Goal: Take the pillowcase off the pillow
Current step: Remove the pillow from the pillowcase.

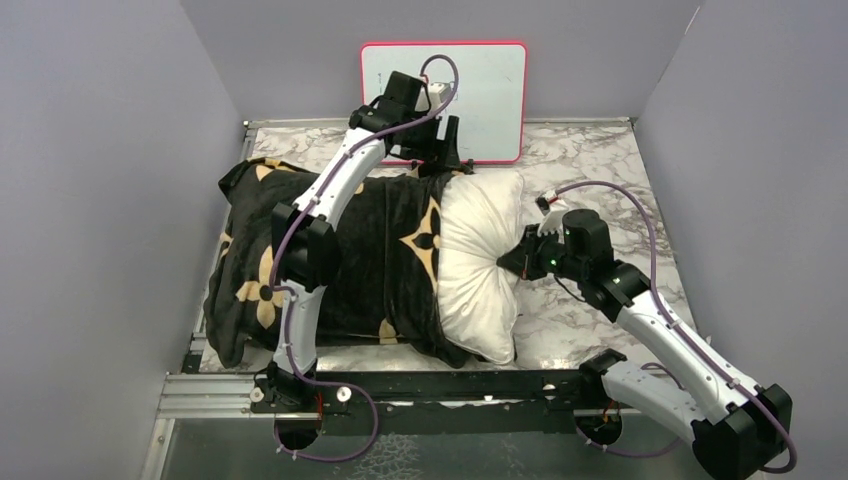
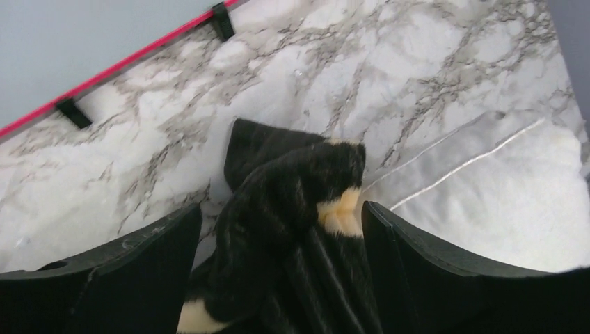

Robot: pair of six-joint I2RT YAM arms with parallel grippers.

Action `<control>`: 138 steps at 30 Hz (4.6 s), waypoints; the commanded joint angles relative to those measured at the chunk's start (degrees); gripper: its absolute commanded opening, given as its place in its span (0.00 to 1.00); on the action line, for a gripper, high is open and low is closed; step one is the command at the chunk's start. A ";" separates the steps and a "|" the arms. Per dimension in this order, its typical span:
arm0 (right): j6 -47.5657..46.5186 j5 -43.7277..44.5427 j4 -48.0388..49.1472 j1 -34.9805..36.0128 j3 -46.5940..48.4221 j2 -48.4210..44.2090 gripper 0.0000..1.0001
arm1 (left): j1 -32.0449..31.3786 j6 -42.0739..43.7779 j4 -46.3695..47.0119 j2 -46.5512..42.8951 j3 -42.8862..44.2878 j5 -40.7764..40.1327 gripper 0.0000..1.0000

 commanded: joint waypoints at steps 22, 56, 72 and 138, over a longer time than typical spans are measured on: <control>11.89 31.27 -10.43 -0.19 2.13 -3.69 0.01 | 3.17 2.93 -2.51 -8.73 -6.30 -36.70 0.00; 7.03 17.50 -13.27 -20.27 25.72 22.90 0.01 | -2.19 2.92 -2.60 -24.19 -7.05 -15.24 0.84; 3.57 10.71 -27.56 -20.67 20.85 13.27 1.00 | -39.31 -23.39 13.00 -47.07 -46.18 -30.67 0.84; 8.17 -16.19 -32.51 -22.68 0.71 -7.38 1.00 | -45.16 -38.52 24.10 -53.99 -78.07 -55.26 0.01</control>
